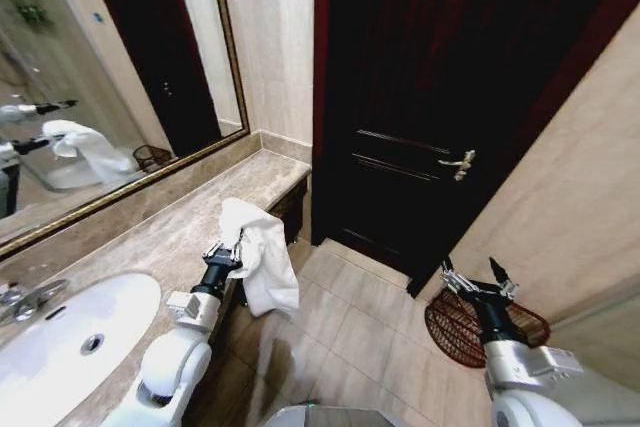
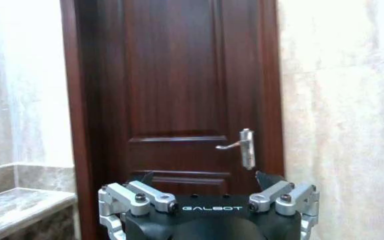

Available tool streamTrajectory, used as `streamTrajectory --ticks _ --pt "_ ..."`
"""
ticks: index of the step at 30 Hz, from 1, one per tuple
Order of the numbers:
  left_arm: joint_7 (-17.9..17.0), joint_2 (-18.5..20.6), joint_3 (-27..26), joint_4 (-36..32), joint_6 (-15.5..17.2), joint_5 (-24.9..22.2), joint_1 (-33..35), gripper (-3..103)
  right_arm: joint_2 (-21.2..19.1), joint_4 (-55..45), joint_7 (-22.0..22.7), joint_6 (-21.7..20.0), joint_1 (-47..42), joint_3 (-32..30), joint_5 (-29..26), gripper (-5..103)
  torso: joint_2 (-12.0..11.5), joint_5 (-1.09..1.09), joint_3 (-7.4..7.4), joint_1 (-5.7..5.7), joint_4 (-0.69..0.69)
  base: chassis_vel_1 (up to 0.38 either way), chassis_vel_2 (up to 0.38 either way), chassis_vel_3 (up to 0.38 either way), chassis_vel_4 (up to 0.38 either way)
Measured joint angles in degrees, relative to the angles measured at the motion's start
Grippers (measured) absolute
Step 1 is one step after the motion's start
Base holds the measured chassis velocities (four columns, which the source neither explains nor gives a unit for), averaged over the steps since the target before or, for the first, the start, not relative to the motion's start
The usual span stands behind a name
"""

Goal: Discard the used towel into the hamper.

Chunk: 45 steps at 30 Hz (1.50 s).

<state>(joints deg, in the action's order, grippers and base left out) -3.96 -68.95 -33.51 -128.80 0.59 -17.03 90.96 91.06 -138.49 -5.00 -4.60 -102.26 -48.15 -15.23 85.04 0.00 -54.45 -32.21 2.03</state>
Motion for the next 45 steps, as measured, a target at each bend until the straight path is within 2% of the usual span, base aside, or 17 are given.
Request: streamTrajectory --ticks 15,17,31,34,37,45 --pt "1.11 -0.41 0.25 0.89 -0.81 0.02 0.35 10 0.62 -0.49 -0.05 -0.18 0.05 0.57 0.92 100 -0.53 0.00 0.28 0.24 -0.02 -0.120 -0.110 -0.107 -0.119" --pt "1.30 -0.48 0.21 1.02 -1.39 0.02 0.55 10 0.92 -0.76 -0.10 -0.16 0.01 0.91 1.44 100 -2.12 0.00 1.10 0.98 0.00 -0.127 -0.120 -0.125 -0.130" --pt "1.70 -0.66 0.11 1.96 -2.66 -0.06 0.85 10 1.07 -1.07 -0.18 0.41 -0.89 0.96 1.73 100 -6.73 0.01 3.57 3.13 -0.01 -0.120 -0.131 -0.136 -0.126" --pt "1.62 -1.00 0.53 2.12 -2.50 -1.59 1.17 10 1.10 -1.22 -0.18 0.65 -1.18 0.88 1.73 100 -8.23 0.00 4.40 3.79 -0.02 -0.110 -0.094 -0.110 -0.132" --pt "1.59 -1.36 0.72 2.27 -2.43 -2.67 1.69 10 1.11 -1.26 -0.18 0.85 -1.40 0.81 1.73 100 -8.74 0.00 4.69 4.02 -0.04 -0.082 -0.075 -0.088 -0.086" --pt "2.19 -1.86 0.65 3.77 -4.60 -2.08 2.22 10 1.10 -1.27 -0.17 1.12 -1.47 0.79 1.73 100 -10.66 0.00 5.70 4.93 -0.02 -0.013 -0.005 -0.009 -0.012"
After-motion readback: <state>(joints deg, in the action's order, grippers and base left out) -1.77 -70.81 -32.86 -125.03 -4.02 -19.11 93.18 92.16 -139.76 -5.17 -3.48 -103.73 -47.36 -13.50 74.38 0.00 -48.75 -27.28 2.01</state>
